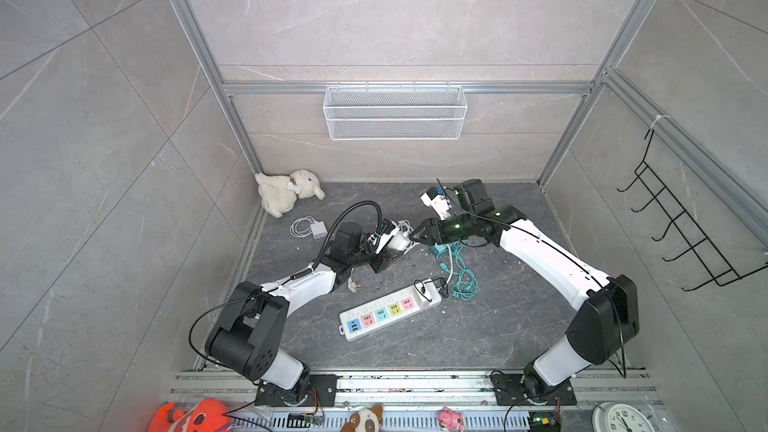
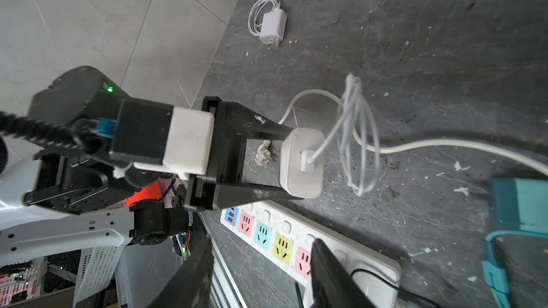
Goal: Insert the plug
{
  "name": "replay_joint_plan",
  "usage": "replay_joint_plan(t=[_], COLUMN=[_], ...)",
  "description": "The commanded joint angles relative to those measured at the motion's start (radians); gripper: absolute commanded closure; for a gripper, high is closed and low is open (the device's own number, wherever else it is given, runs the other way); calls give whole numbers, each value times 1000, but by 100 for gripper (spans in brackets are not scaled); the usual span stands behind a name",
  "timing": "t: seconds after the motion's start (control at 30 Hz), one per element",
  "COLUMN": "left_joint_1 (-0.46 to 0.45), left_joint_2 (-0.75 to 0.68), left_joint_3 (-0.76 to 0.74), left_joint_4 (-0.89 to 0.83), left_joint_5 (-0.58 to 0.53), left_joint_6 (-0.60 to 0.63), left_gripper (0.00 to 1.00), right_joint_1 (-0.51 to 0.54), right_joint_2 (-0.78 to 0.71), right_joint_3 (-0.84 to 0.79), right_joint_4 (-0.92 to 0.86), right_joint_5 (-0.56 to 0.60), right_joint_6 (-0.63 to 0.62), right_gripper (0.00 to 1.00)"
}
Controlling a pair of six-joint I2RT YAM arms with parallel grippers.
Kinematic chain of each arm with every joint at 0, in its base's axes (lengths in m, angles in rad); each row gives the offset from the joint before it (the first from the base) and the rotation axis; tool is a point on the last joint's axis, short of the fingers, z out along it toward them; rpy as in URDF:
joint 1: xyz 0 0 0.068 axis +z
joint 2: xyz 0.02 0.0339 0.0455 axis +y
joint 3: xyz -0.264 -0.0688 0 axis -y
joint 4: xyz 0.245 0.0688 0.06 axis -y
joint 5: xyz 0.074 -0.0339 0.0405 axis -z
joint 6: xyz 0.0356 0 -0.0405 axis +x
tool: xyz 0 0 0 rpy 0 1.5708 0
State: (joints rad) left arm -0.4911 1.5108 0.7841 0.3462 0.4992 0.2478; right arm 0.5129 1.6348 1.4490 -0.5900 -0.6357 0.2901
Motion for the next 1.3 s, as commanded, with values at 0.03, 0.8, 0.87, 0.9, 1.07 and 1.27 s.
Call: replay_joint_plan(t=[0.03, 0.8, 0.87, 0.9, 1.07, 1.27], left_joint_1=[2, -6, -6, -6, -9, -10], left_joint_2=[-58, -105, -107, -109, -104, -102], left_joint_3=[1, -22, -24, -25, -24, -26], left_joint_4=[110, 97, 98, 98, 95, 96], left_joint_5=[-2, -6, -8, -7, -4, -8], left_joint_6=[-33, -24, -24, -22, -20, -16], left_gripper=[69, 70, 70, 70, 70, 70], right_joint_1=[17, 61, 63, 63, 64, 67], right_joint_2=[17, 112, 123, 126, 137, 164], right_joint_3=[41, 126, 133, 134, 136, 155], right_joint_4=[-53, -29, -29, -21, 15, 16], right_joint_5=[95, 122, 116, 106, 72, 59], right_joint_6=[-16, 12, 14, 14, 21, 29], right_gripper=[46, 53, 53, 53, 53, 55])
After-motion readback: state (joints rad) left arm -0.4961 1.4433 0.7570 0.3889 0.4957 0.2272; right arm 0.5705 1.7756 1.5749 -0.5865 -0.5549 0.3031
